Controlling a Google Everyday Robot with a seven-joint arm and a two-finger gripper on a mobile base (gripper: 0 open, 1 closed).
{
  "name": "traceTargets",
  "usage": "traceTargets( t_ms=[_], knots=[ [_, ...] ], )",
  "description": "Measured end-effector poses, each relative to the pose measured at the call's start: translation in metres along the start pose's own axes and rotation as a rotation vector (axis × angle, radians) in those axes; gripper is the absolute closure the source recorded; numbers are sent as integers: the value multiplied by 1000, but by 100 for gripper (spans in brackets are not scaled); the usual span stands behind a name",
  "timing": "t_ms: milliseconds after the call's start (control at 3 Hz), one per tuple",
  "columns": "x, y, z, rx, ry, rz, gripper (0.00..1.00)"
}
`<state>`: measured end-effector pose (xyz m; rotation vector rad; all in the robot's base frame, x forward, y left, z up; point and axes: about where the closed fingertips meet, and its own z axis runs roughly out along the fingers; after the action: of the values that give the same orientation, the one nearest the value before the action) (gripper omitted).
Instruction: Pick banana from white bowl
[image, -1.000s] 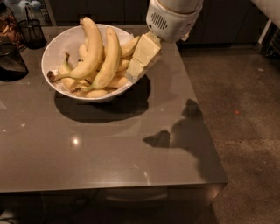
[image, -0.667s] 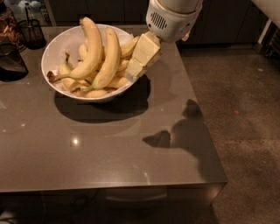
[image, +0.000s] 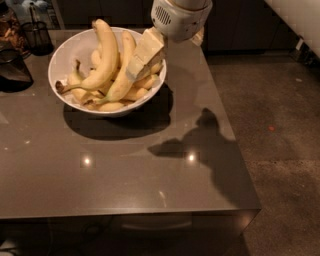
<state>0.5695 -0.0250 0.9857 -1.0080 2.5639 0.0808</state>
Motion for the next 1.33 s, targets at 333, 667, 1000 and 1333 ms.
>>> traceTargets(
  t_ms=[333, 667, 1000, 1333],
  knots=[
    [-29, -1, 16, -17, 11, 99, 0],
    [-33, 0, 15, -18, -1, 105, 0],
    [-36, 2, 17, -12, -26, 126, 0],
    [-39, 9, 16, 13, -45, 128, 0]
  ],
)
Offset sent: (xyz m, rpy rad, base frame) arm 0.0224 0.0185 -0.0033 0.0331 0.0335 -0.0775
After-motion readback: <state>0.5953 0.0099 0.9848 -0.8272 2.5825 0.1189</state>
